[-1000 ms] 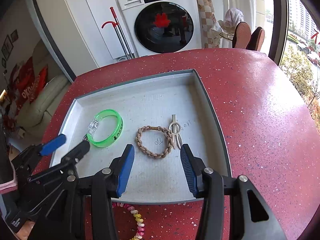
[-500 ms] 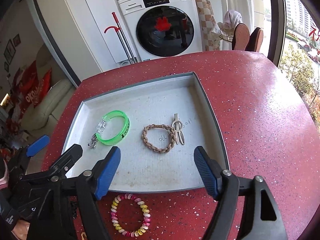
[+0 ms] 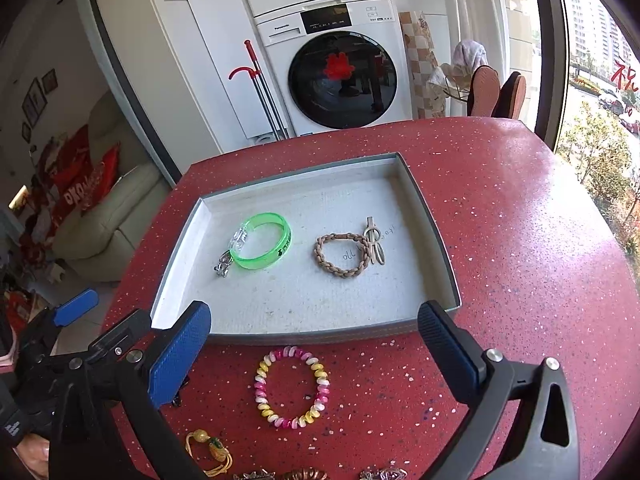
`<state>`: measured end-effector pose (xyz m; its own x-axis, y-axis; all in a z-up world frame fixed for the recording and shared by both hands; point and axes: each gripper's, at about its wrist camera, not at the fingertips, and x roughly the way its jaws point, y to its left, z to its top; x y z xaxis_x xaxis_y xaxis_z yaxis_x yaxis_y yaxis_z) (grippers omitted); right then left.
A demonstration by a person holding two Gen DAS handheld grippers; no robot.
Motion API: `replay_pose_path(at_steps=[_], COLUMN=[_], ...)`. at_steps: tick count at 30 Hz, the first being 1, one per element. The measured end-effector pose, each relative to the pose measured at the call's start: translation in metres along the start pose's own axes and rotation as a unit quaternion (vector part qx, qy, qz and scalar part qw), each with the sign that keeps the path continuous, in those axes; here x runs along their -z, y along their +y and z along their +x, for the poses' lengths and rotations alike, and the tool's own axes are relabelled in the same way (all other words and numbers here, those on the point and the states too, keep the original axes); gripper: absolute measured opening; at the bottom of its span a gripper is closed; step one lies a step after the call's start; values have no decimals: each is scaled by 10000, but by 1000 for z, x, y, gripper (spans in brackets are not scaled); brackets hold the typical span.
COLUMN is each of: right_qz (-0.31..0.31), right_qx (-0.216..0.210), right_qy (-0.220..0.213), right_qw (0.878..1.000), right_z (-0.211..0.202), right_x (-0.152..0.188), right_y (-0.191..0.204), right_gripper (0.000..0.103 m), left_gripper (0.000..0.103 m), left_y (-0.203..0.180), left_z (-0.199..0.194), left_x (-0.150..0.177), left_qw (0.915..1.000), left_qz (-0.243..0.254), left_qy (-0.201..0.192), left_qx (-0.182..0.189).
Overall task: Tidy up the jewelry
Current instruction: 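Withdraw both tools from the tray over the remaining jewelry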
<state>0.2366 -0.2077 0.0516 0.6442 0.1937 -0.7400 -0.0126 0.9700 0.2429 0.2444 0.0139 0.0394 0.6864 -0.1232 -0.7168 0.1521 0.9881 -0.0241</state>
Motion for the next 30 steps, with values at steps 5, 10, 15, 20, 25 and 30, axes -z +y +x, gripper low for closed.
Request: replay_pose_path(at_steps=[5, 10, 15, 20, 25, 30], right_qz=[-101, -184, -169, -102, -107, -68], right_qx=[68, 110, 55, 32, 85, 160], right_qy=[72, 136, 168, 173, 212, 250], right_qw=[9999, 9997, 9997, 9998, 9997, 9995], right_z=[-14, -26, -38, -50, -60, -67], right_x=[8, 21, 35, 52, 67, 78], right_y=[5, 11, 12, 13, 9, 1], right_gripper=[103, 103, 103, 103, 103, 103], left_gripper=[103, 103, 103, 103, 103, 103], left_y=[3, 16, 27, 29, 28, 29], left_z=[-19, -28, -31, -36, -44, -48], left_x=[13, 26, 43, 60, 72, 80], left_qw=[9998, 9998, 9995, 9994, 9995, 9992], left_qz=[40, -190, -310, -304, -305, -360], left_qy=[-141, -76, 87, 157, 119, 125], left_qx=[-145, -56, -76, -13, 18, 82])
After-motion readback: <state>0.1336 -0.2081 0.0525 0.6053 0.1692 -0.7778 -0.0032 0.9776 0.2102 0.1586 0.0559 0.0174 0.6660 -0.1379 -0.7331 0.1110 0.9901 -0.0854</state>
